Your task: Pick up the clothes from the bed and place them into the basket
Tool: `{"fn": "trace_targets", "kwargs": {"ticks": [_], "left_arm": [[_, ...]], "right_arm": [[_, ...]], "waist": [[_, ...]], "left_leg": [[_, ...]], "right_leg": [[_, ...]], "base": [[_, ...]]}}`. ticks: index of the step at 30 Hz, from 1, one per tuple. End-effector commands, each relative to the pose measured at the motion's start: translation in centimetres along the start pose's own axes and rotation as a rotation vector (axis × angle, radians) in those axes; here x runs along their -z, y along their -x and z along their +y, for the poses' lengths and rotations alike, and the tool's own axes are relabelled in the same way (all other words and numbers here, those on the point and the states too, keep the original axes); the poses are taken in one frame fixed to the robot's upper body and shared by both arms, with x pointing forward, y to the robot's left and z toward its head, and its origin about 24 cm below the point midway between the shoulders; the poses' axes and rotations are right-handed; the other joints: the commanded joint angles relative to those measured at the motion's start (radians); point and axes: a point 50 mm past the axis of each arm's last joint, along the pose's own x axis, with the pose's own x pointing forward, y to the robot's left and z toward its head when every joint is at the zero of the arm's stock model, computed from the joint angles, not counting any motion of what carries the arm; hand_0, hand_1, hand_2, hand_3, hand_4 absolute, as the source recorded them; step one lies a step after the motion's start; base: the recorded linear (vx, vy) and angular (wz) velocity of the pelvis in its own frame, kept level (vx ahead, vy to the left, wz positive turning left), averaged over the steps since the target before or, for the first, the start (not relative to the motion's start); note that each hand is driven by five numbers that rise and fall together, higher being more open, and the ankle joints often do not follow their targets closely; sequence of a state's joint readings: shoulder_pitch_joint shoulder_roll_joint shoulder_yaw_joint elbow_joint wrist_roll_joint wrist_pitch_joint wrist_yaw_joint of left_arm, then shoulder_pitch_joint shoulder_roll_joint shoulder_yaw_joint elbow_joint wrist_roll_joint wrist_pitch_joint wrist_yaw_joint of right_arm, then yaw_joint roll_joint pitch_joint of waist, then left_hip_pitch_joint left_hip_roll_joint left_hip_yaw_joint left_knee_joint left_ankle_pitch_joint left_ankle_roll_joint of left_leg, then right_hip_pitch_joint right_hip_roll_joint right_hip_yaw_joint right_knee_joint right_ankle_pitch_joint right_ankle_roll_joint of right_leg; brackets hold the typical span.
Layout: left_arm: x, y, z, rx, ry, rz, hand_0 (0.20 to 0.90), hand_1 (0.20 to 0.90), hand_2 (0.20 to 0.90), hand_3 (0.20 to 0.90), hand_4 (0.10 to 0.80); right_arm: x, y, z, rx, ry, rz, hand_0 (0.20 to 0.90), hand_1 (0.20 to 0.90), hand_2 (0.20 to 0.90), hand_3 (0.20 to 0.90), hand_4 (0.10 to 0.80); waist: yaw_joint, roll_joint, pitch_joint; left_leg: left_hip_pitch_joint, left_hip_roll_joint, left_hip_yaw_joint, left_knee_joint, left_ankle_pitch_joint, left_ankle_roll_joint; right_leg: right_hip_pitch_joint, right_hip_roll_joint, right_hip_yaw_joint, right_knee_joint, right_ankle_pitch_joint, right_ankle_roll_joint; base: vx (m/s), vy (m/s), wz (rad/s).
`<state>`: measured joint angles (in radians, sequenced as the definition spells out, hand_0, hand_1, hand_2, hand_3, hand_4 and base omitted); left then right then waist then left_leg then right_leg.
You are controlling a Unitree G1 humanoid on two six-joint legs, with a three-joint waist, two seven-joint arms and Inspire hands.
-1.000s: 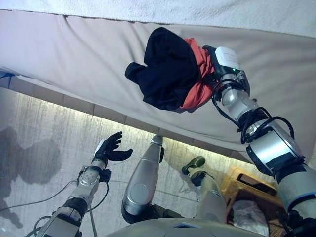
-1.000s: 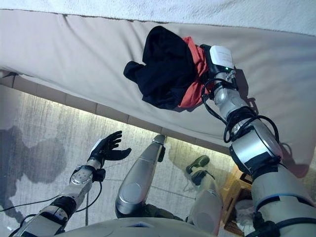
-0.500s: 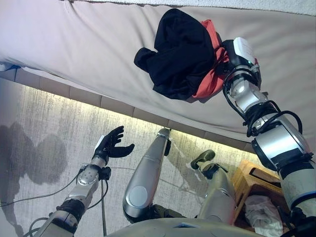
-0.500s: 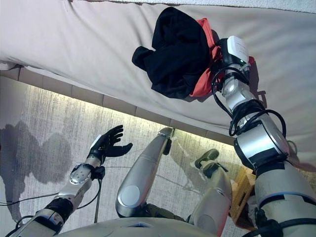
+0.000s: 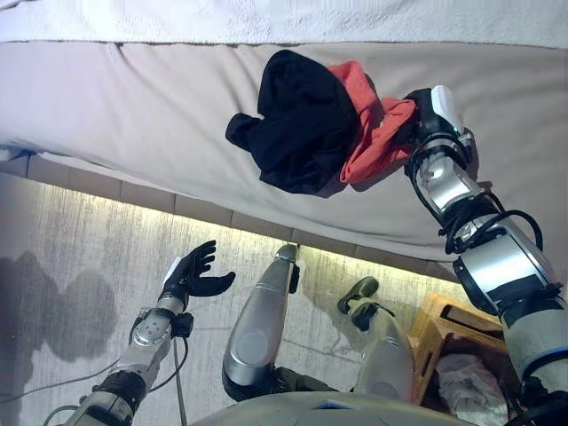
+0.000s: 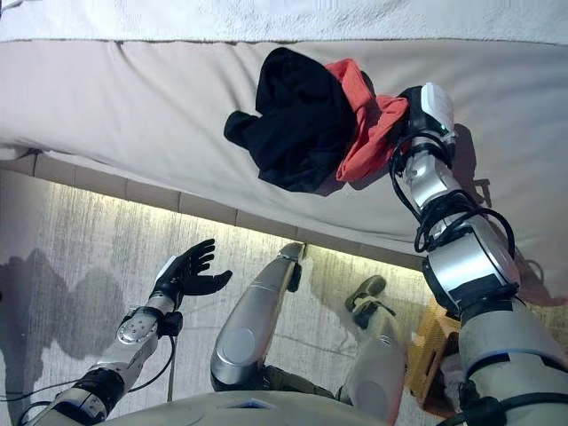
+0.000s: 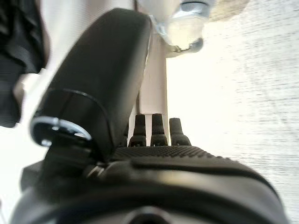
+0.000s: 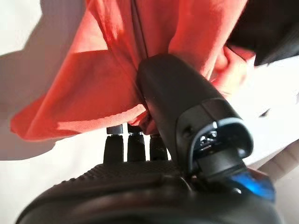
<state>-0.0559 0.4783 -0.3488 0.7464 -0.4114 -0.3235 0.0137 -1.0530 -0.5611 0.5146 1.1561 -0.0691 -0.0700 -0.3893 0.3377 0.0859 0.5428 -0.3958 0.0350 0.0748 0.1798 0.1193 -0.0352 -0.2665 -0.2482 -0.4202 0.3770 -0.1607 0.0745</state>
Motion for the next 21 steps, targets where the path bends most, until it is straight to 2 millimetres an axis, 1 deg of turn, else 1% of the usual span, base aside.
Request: {"fn": "trace_targets", "kwargs": {"ticks": [1,3,4,8,9,11,14,15,17,18,21], "left_arm": [[1.0,0.9,0.9,-0.037,-0.018,0.013,0.9,0.9,0.9,0.9,0.8],[1.3,1.0,0.7,-0.037,-0.019,0.029,0.9,0.9,0.9,0.9,0.8],[1.6,1.1,0.6,-0.037,-0.02,0.038,0.9,0.9,0.9,0.9,0.8],[3.5,2.0,-0.2,-0.048,-0.019,0.104,0.9,0.9,0.9,0.9,0.8],[3.6,2.0,-0.2,-0.048,-0.019,0.106,0.9,0.9,0.9,0.9,0.8],[4.8,2.7,-0.6,-0.061,-0.014,0.151,0.9,0.9,0.9,0.9,0.8],[5.9,3.2,-1.2,-0.054,-0.029,0.195,0.9,0.9,0.9,0.9,0.8],[6.6,3.7,-1.6,-0.047,-0.04,0.221,0.9,0.9,0.9,0.9,0.8],[7.2,3.9,-2.0,-0.04,-0.053,0.246,0.9,0.9,0.9,0.9,0.8],[7.7,4.3,-2.4,-0.042,-0.056,0.265,0.9,0.9,0.9,0.9,0.8],[8.1,4.5,-3.2,-0.038,-0.035,0.28,0.9,0.9,0.9,0.9,0.8]], "right_arm": [[-1.8,-1.2,-7.2,0.265,-0.128,-0.15,0.3,0.3,0.3,0.2,0.1],[-1.3,-0.9,-7.1,0.267,-0.161,-0.146,0.3,0.3,0.3,0.2,0.1],[-1.0,-0.7,-7.1,0.272,-0.183,-0.147,0.3,0.3,0.3,0.2,0.1],[0.5,1.0,-6.2,0.272,-0.332,-0.146,0.3,0.3,0.3,0.2,0.1],[0.6,1.1,-6.2,0.274,-0.346,-0.145,0.3,0.3,0.3,0.2,0.1],[1.7,2.5,-5.0,0.265,-0.446,-0.137,0.3,0.3,0.3,0.2,0.1],[2.5,4.2,-3.8,0.264,-0.549,-0.141,0.3,0.3,0.3,0.2,0.1],[2.9,5.4,-3.1,0.261,-0.611,-0.138,0.3,0.3,0.3,0.2,0.1],[3.5,6.8,-2.1,0.255,-0.67,-0.123,0.3,0.3,0.3,0.2,0.1],[4.1,8.2,-1.2,0.248,-0.715,-0.107,0.3,0.3,0.3,0.2,0.1],[5.6,11.2,-0.1,0.236,-0.768,-0.068,0.3,0.3,0.3,0.2,0.1]], "waist": [[-0.023,-0.01,-0.085],[-0.03,-0.025,-0.11],[-0.034,-0.028,-0.121],[-0.071,-0.055,-0.186],[-0.073,-0.056,-0.189],[-0.102,-0.066,-0.229],[-0.136,-0.079,-0.266],[-0.158,-0.083,-0.288],[-0.181,-0.087,-0.313],[-0.203,-0.09,-0.329],[-0.247,-0.098,-0.357]], "left_leg": [[0.007,0.019,0.003,0.039,-0.093,-0.043],[0.043,0.02,0.012,0.01,-0.093,-0.045],[0.056,0.021,0.024,-0.008,-0.067,-0.036],[0.162,0.028,0.046,-0.075,-0.07,-0.041],[0.166,0.028,0.047,-0.078,-0.07,-0.041],[0.218,0.033,0.055,-0.112,-0.071,-0.04],[0.264,0.034,0.069,-0.138,-0.073,-0.036],[0.292,0.037,0.074,-0.155,-0.076,-0.035],[0.316,0.037,0.081,-0.172,-0.075,-0.032],[0.344,0.04,0.085,-0.183,-0.081,-0.031],[0.368,0.046,0.096,-0.161,-0.091,-0.03]], "right_leg": [[0.086,0.061,-0.01,-0.137,0.068,-0.011],[0.12,0.071,-0.007,-0.173,0.075,-0.007],[0.133,0.073,-0.02,-0.197,0.104,-0.012],[0.223,0.091,-0.01,-0.267,0.119,-0.007],[0.227,0.092,-0.009,-0.27,0.121,-0.007],[0.253,0.101,0.005,-0.291,0.128,-0.005],[0.275,0.111,0.023,-0.313,0.136,-0.006],[0.288,0.121,0.037,-0.324,0.138,-0.008],[0.298,0.13,0.05,-0.334,0.142,-0.011],[0.312,0.137,0.064,-0.336,0.138,-0.012],[0.326,0.142,0.091,-0.355,0.149,-0.017]], "base": [[0.027,-0.046,-0.09],[-0.004,-0.012,-0.07],[-0.012,0.021,-0.14],[0.062,0.018,-0.06],[0.068,0.017,-0.02],[0.088,0.01,-0.04],[0.05,-0.009,-0.06],[0.05,-0.014,-0.12],[0.028,-0.016,-0.12],[0.026,-0.009,-0.18],[0.008,0.046,-0.29]]}}
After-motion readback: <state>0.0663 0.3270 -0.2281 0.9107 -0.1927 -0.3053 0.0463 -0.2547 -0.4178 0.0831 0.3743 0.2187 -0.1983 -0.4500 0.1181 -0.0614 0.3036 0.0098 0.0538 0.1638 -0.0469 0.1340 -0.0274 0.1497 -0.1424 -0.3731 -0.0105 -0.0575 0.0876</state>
